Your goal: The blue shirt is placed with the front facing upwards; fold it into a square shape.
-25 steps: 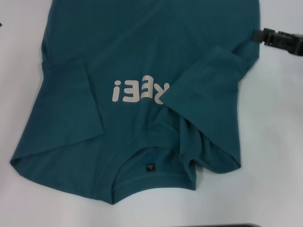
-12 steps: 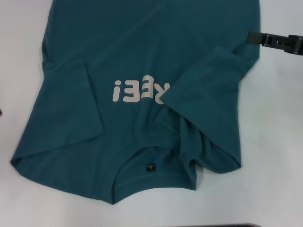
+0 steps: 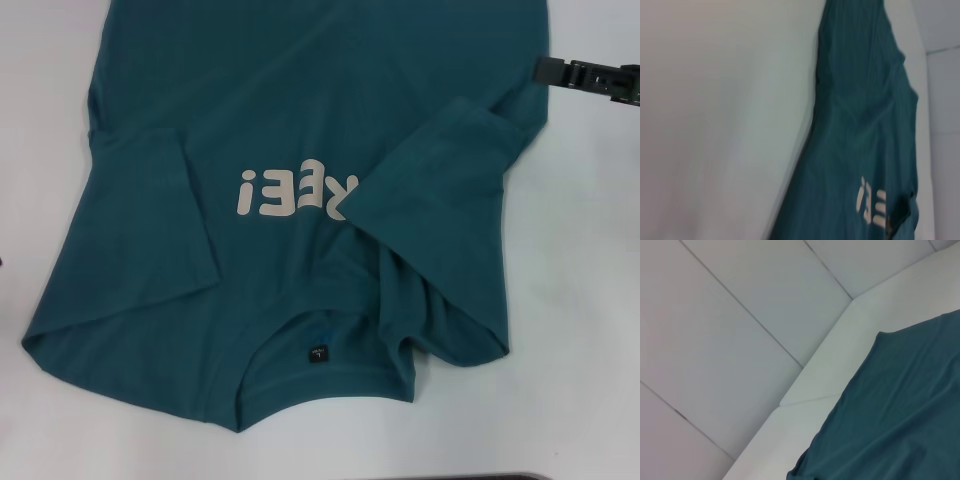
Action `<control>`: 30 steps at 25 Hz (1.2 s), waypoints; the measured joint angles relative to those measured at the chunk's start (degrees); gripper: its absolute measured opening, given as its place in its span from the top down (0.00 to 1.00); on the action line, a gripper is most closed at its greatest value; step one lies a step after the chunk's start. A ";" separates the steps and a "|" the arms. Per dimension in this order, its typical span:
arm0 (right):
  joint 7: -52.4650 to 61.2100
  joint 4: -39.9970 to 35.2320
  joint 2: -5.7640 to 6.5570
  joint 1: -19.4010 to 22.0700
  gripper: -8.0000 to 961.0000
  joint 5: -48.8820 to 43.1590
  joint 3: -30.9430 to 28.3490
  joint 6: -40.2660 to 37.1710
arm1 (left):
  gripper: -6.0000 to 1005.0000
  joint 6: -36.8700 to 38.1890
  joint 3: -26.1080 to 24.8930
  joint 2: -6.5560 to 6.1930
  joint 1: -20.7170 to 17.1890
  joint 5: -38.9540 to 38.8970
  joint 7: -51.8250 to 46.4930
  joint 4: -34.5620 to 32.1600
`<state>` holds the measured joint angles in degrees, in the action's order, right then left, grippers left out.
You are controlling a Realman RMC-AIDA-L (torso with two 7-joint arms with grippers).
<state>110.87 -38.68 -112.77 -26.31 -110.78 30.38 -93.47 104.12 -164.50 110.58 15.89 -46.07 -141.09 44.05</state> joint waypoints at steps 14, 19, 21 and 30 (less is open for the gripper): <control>0.14 0.17 0.01 0.30 0.02 0.26 -0.86 0.07 | 0.12 -2.93 -0.08 0.49 0.35 4.47 -2.14 -2.09; 0.14 0.34 0.01 0.29 0.02 0.36 -1.19 0.05 | 0.12 -3.89 0.46 0.60 0.26 4.69 -2.48 -2.52; 0.14 0.37 0.01 0.29 0.02 0.38 -1.29 0.05 | 0.12 -3.98 1.09 0.60 0.43 4.73 -1.75 -2.81; 0.12 0.26 0.01 0.35 0.02 0.40 -1.40 0.04 | 0.12 -6.01 4.43 0.70 1.18 4.77 1.46 -2.92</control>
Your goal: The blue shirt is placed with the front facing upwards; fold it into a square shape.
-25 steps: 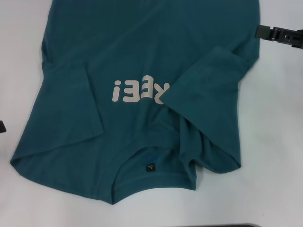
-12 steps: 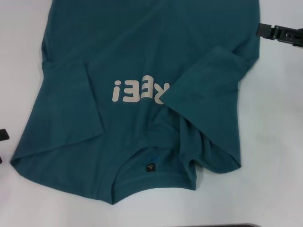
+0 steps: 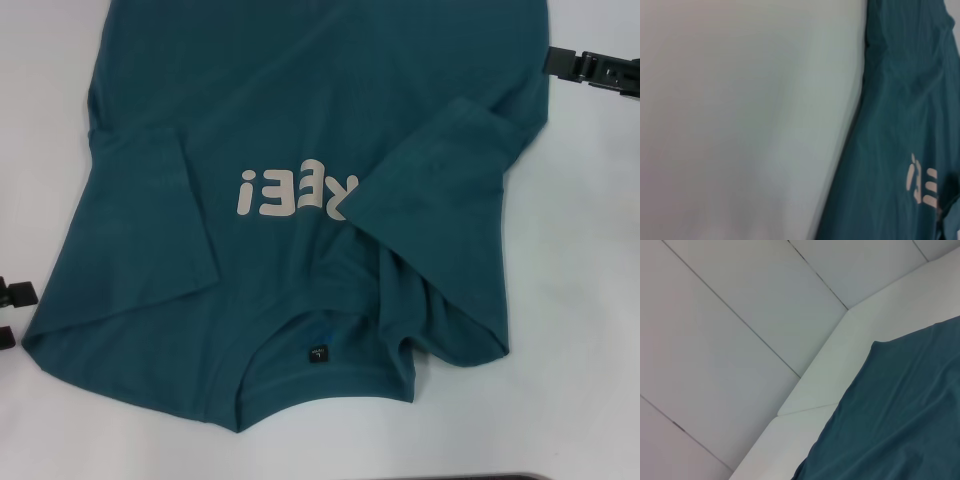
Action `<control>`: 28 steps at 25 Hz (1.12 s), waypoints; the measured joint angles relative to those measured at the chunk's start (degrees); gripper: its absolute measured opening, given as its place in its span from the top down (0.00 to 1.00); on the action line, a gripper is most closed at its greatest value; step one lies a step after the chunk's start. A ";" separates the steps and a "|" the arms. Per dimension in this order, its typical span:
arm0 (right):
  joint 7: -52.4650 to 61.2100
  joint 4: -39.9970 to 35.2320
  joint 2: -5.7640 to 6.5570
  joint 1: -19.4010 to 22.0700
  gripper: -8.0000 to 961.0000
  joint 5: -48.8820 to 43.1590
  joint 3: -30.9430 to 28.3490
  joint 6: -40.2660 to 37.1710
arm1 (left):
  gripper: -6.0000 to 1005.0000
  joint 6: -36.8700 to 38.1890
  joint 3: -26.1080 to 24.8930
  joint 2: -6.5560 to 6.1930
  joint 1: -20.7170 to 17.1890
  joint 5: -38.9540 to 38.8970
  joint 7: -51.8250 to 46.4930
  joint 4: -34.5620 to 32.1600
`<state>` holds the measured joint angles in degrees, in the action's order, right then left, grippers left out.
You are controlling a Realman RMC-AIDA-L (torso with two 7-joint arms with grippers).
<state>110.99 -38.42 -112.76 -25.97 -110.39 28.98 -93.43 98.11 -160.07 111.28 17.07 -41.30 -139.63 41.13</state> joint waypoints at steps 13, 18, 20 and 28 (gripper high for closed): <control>-0.27 -0.07 0.00 0.01 0.02 0.00 -0.60 0.00 | 0.12 -1.79 1.56 0.51 0.25 0.00 0.08 0.00; -0.35 0.09 0.00 0.09 0.02 0.00 -0.84 0.00 | 0.12 -1.99 1.86 0.69 0.34 0.08 0.07 0.00; -0.36 0.13 0.00 0.13 0.02 0.00 -0.89 0.00 | 0.12 -1.96 1.97 0.70 0.34 0.09 0.07 0.00; -0.44 0.18 0.00 0.13 0.02 -0.01 -0.95 -0.06 | 0.12 -0.47 2.40 0.82 0.37 -0.20 0.15 0.00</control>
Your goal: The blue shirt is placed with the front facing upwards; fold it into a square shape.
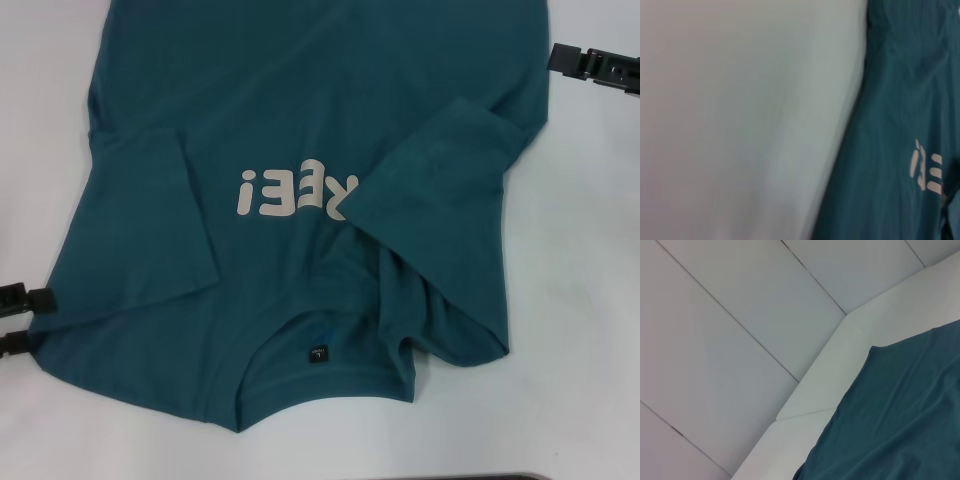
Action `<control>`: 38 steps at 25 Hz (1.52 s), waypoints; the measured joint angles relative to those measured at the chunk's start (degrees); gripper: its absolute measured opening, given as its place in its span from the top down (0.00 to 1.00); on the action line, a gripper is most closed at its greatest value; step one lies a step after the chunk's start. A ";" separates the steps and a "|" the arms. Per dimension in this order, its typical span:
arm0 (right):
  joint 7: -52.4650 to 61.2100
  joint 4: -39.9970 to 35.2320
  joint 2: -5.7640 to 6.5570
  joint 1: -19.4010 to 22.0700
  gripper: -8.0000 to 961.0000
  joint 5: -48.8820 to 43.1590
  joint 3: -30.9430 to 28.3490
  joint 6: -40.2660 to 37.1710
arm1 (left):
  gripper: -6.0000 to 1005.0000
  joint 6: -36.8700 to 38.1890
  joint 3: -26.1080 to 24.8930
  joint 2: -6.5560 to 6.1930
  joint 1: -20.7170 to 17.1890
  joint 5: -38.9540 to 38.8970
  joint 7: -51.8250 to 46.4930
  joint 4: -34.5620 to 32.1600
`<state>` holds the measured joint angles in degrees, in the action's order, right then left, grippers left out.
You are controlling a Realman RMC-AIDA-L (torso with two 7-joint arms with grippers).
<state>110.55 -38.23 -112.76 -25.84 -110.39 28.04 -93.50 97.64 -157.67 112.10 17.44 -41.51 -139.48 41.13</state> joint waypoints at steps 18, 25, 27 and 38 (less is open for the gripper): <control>-0.07 0.18 -0.09 -0.01 0.02 0.00 0.00 0.01 | 0.12 0.00 -2.18 0.07 0.49 0.09 0.92 0.76; -0.07 0.18 -0.09 0.07 0.02 0.00 0.00 -0.09 | 0.12 -0.80 -1.64 0.14 0.39 0.23 1.30 0.79; -0.07 0.18 -0.09 0.08 0.02 0.00 0.00 -0.11 | 0.12 -0.61 -1.64 0.14 0.18 0.27 1.34 0.79; -0.07 0.12 0.00 0.17 0.02 0.00 0.00 -0.29 | 0.12 0.09 -0.33 0.38 -0.39 0.29 1.46 0.79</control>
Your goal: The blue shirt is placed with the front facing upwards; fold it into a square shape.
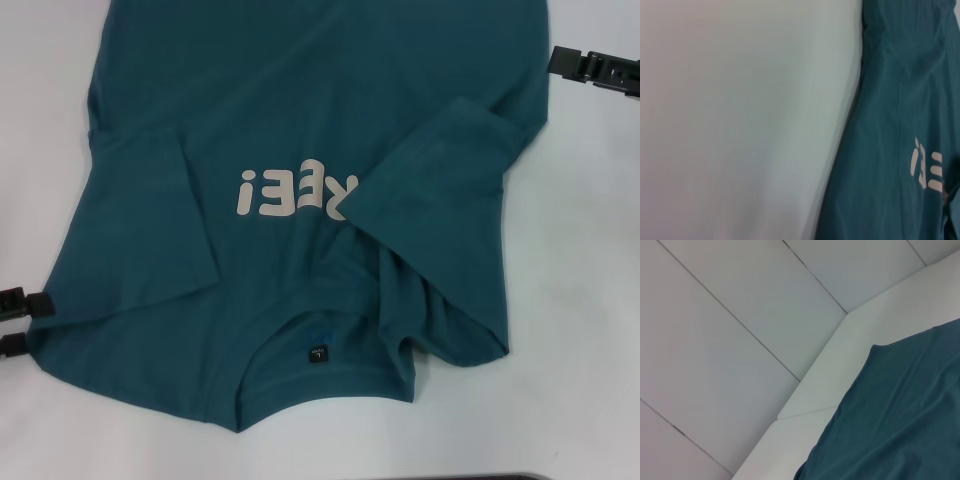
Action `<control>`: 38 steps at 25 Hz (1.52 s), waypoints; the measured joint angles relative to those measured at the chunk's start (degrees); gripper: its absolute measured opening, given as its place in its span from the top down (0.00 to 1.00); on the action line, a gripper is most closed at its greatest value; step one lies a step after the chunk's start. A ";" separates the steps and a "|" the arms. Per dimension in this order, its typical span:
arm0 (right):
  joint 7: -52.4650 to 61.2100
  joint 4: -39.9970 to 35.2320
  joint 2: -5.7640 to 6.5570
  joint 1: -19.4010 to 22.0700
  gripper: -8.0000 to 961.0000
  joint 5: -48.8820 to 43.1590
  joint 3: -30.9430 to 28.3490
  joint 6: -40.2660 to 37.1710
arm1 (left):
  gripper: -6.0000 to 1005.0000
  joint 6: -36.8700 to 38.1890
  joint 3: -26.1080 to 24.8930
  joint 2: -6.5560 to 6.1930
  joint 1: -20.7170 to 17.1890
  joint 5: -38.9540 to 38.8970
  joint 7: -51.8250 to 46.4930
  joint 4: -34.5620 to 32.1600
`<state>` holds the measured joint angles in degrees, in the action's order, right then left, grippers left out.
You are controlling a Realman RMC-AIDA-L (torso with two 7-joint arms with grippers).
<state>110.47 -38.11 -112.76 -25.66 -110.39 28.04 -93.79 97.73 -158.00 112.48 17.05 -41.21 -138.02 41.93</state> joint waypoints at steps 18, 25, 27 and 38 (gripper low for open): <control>0.00 0.07 -0.06 0.26 0.02 0.00 -0.44 -0.19 | 0.12 -0.70 0.08 0.45 -0.07 -0.04 -0.08 1.34; 0.00 0.06 0.00 0.27 0.02 0.00 -0.44 -0.26 | 0.12 -0.23 0.18 1.03 0.07 0.04 0.01 1.39; 0.00 0.06 0.01 0.27 0.02 0.00 -0.44 -0.26 | 0.12 -0.13 0.29 1.10 0.36 0.08 0.01 1.36; 0.00 0.06 0.00 0.35 0.02 0.00 -0.53 -0.25 | 0.12 -0.64 -0.28 1.17 0.54 0.09 -0.41 2.47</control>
<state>110.48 -38.05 -112.76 -25.31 -110.39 27.51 -94.04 97.09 -158.28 113.65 17.59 -41.13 -138.43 44.39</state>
